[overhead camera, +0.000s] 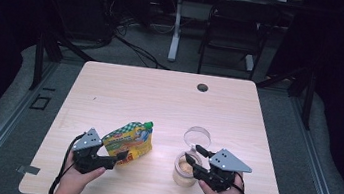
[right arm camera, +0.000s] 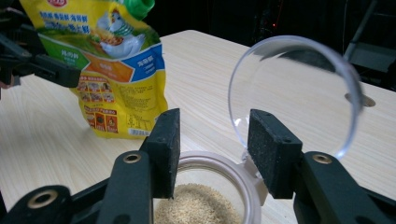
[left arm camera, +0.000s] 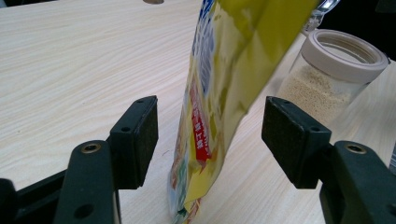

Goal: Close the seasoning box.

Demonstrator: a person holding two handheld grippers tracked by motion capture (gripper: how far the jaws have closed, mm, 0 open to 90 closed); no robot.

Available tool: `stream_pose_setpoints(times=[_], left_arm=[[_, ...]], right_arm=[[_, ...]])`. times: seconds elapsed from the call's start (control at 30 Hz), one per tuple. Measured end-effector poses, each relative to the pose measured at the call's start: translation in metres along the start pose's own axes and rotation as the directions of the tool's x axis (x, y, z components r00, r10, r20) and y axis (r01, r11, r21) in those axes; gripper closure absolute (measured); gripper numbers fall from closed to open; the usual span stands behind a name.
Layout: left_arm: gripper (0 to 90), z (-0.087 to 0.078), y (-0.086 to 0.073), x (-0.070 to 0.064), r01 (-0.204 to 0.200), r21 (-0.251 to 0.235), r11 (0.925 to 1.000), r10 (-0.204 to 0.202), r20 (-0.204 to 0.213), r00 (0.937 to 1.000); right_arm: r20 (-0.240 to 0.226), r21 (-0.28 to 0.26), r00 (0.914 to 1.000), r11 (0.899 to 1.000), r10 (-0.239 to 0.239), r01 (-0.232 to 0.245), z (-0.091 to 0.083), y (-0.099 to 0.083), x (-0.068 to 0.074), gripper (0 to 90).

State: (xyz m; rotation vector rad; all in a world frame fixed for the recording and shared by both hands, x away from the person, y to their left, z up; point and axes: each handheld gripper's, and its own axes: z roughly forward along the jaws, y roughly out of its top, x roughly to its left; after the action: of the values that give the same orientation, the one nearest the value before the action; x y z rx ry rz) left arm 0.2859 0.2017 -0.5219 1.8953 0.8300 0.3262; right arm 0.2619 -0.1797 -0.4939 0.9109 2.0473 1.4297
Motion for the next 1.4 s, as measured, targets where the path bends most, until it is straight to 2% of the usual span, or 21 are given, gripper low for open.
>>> stream_pose_setpoints(times=[0.23,0.47,0.67,0.8,0.93,1.17,1.4], left_arm=[[36.2,-0.004,0.000,-0.002,-0.008,0.027,0.9996,0.008,0.005,1.0000],[35.5,-0.010,-0.004,-0.004,-0.020,0.047,0.9987,0.019,0.004,0.9998],[35.6,-0.013,-0.010,-0.003,-0.017,0.032,0.9993,0.017,0.003,0.9999],[35.6,-0.011,-0.016,-0.003,-0.006,0.036,0.9993,0.005,0.005,1.0000],[35.7,-0.009,-0.018,-0.003,-0.014,0.044,0.9989,0.014,0.003,0.9999],[35.8,-0.009,-0.020,-0.002,-0.019,0.052,0.9985,0.019,0.007,0.9998],[35.8,-0.009,-0.021,-0.002,-0.022,0.053,0.9983,0.022,0.001,0.9997]], right_arm=[[0.016,-0.007,0.9986,0.999,0.050,-0.050,-0.009,0.004,-0.010,58.3],[0.033,-0.004,0.9968,0.997,0.072,-0.072,-0.016,0.006,-0.019,64.4],[0.033,-0.003,0.9956,0.996,0.087,-0.087,-0.021,0.009,-0.021,67.9],[0.049,0.005,0.9945,0.996,0.092,-0.092,-0.025,0.009,-0.025,70.1],[0.075,0.007,0.9915,0.994,0.106,-0.107,-0.029,0.009,-0.030,71.4],[0.110,-0.009,0.9836,0.990,0.143,-0.143,-0.030,0.005,-0.038,71.0],[0.126,0.008,0.9828,0.990,0.136,-0.138,-0.024,0.002,-0.040,64.5]])
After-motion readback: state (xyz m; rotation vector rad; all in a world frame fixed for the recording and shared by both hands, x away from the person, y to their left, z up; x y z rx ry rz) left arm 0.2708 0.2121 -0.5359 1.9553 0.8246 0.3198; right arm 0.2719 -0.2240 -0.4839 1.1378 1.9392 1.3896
